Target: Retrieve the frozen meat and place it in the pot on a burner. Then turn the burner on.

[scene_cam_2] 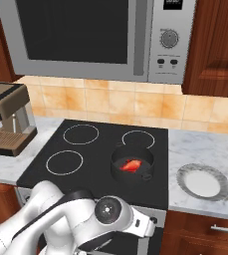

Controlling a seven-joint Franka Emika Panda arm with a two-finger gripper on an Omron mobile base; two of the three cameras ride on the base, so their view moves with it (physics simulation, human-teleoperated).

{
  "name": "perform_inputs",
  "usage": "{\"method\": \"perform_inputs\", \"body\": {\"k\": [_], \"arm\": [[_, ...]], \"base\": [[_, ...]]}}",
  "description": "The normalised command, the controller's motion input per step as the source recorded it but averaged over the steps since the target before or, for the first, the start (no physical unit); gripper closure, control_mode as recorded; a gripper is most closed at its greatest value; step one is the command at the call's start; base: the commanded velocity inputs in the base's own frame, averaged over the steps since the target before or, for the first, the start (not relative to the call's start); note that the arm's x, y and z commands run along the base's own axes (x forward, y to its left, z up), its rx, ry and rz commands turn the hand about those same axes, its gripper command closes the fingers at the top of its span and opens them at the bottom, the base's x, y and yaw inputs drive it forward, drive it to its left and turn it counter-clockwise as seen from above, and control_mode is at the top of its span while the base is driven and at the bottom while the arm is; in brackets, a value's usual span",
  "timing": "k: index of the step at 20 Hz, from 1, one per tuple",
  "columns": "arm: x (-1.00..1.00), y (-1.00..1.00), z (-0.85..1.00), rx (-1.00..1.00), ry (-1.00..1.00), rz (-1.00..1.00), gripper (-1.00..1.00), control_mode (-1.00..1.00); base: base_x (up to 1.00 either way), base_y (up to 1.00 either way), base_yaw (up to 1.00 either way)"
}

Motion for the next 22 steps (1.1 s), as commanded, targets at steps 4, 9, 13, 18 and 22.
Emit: {"method": "perform_inputs", "body": {"k": [4, 9, 13, 18, 22], "arm": [[-0.12, 0.0, -0.05, 0.0, 0.0, 0.0, -1.0, -1.0], [-0.11, 0.0, 0.0, 0.0, 0.0, 0.0, -1.0, -1.0], [-0.1, 0.0, -0.01, 0.0, -0.06, 0.0, -1.0, -1.0], [-0.16, 0.0, 0.0, 0.0, -0.12, 0.0, -1.0, -1.0], [-0.15, 0.0, 0.0, 0.0, -0.12, 0.0, -1.0, -1.0]], "base": [[0.0, 0.0, 0.0], [0.0, 0.0, 0.0], [0.0, 0.0, 0.0], [0.0, 0.0, 0.0], [0.0, 0.0, 0.0]]}}
